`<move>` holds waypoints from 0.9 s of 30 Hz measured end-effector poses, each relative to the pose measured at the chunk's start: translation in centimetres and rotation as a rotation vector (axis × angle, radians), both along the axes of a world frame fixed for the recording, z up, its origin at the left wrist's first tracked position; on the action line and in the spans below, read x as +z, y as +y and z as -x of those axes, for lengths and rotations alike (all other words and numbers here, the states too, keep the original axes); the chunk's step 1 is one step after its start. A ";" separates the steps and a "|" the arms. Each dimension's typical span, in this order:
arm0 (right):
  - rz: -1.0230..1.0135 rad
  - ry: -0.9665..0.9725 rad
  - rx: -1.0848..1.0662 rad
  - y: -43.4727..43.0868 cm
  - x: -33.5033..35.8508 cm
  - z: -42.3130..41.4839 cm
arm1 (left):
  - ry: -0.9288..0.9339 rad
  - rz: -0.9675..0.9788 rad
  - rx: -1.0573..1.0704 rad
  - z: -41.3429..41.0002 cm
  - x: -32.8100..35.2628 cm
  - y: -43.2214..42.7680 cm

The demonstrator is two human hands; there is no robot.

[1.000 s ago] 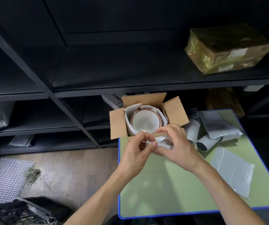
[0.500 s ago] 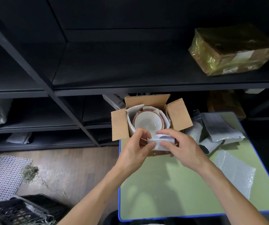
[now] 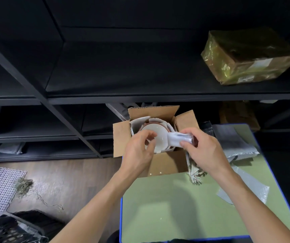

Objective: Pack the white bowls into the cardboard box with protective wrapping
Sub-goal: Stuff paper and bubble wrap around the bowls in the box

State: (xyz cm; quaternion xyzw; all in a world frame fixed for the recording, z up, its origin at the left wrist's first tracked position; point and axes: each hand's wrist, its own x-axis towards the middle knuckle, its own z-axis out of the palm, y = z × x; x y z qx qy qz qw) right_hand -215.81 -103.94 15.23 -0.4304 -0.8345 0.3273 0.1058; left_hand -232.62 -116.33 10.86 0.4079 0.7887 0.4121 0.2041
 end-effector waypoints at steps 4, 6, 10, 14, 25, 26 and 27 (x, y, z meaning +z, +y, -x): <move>-0.002 0.002 -0.006 0.9 -0.1 0.4 | 0.239 0.051 0.179 2.6 -0.5 0.1; 0.001 -0.016 0.010 0.8 -0.3 0.9 | 0.222 0.177 0.224 3.8 -0.8 0.2; -0.047 -0.019 0.016 0.9 -0.5 1.6 | 0.301 0.248 0.166 4.1 -1.3 1.0; -0.092 -0.024 0.000 1.5 -0.7 1.9 | 0.393 0.238 0.162 3.7 -1.8 1.7; -0.049 -0.023 0.024 0.8 -0.5 2.1 | 0.366 0.038 0.107 2.6 -1.7 -0.4; -0.044 -0.024 0.028 0.8 -0.5 2.2 | 0.322 0.053 0.147 2.8 -1.5 -0.6; -0.044 -0.026 0.035 0.7 -0.5 2.4 | 0.290 0.087 0.183 3.1 -1.4 -0.7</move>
